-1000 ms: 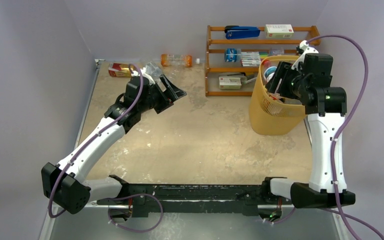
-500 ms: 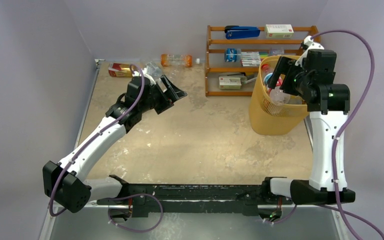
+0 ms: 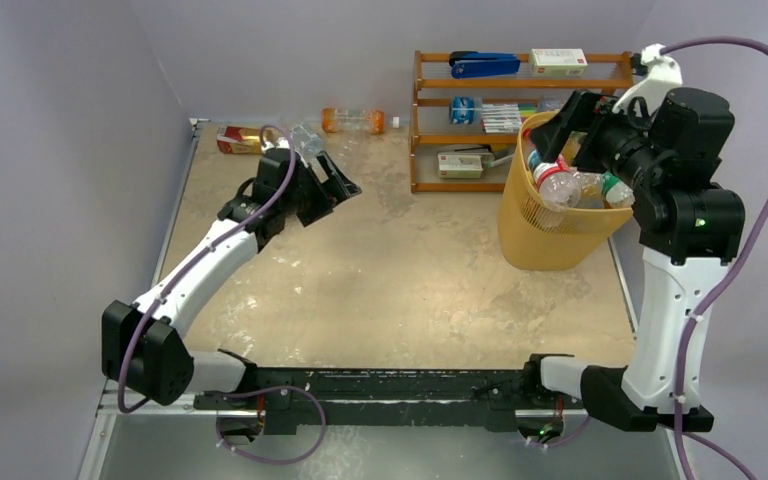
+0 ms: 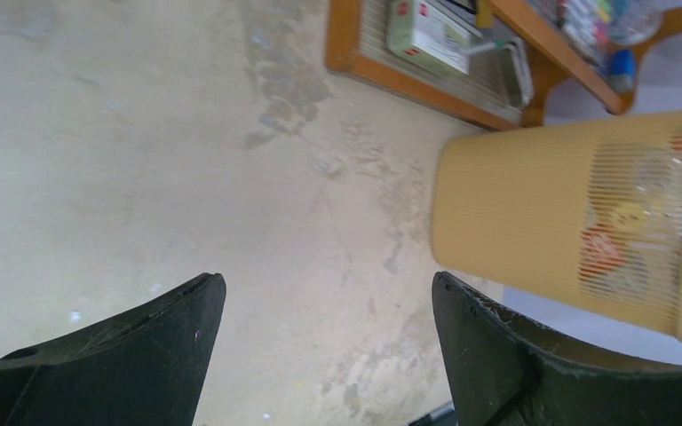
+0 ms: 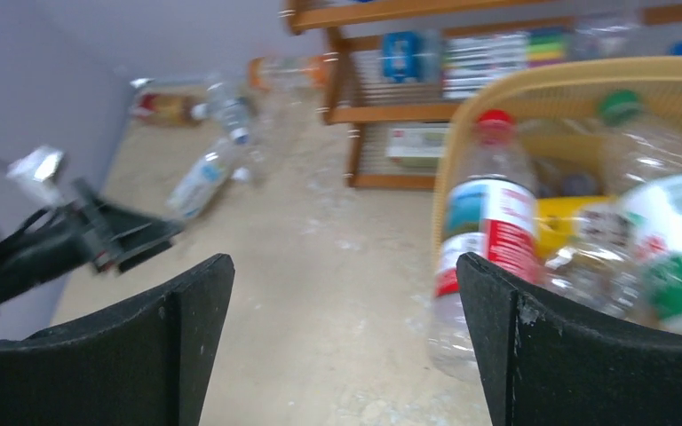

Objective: Put the plastic bottles in the bin
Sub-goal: Place the plastic bottle in the trash bin, then pick up the plastic bottle at the center of the board.

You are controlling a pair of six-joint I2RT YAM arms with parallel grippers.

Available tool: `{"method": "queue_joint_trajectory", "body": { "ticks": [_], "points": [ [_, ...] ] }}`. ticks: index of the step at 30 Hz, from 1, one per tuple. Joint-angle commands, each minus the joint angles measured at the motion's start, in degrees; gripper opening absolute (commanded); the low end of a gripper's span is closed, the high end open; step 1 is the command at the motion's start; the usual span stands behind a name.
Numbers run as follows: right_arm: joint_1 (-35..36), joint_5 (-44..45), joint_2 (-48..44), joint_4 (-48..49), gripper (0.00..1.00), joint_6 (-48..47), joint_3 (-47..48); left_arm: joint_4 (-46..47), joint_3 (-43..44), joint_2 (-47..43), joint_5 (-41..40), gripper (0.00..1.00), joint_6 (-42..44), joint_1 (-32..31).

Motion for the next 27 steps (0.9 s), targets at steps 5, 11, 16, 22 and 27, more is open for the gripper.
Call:
{"method": "queue_joint_trajectory", "body": {
  "ticks": [5, 11, 16, 22, 27],
  "points": [
    [1.2, -30.8, -3.8, 11.2, 1.00, 0.8, -8.2, -3.9, 5.2, 4.0, -5.4, 0.86, 10.1, 7.4],
    [11.8, -30.8, -5.5, 16.6, 1.00, 3.6, -14.1, -4.8, 7.8, 6.4, -19.8, 0.86, 17.5, 8.7],
    [17.6, -28.8, -6.1, 19.4, 1.00, 5.6, -18.5, -0.1, 6.5, 9.6, -29.9, 0.86, 26.6, 8.6],
    [19.9, -27.7, -6.6, 20.0, 1.00, 6.5, -20.3, 2.0, 8.7, 17.9, -33.7, 0.86, 35.4, 8.7],
    [20.4, -27.4, -7.7, 19.8, 1.00, 6.7, -21.6, 1.5, 13.7, 24.6, -34.4, 0.86, 41.1, 9.4]
  ]
}}
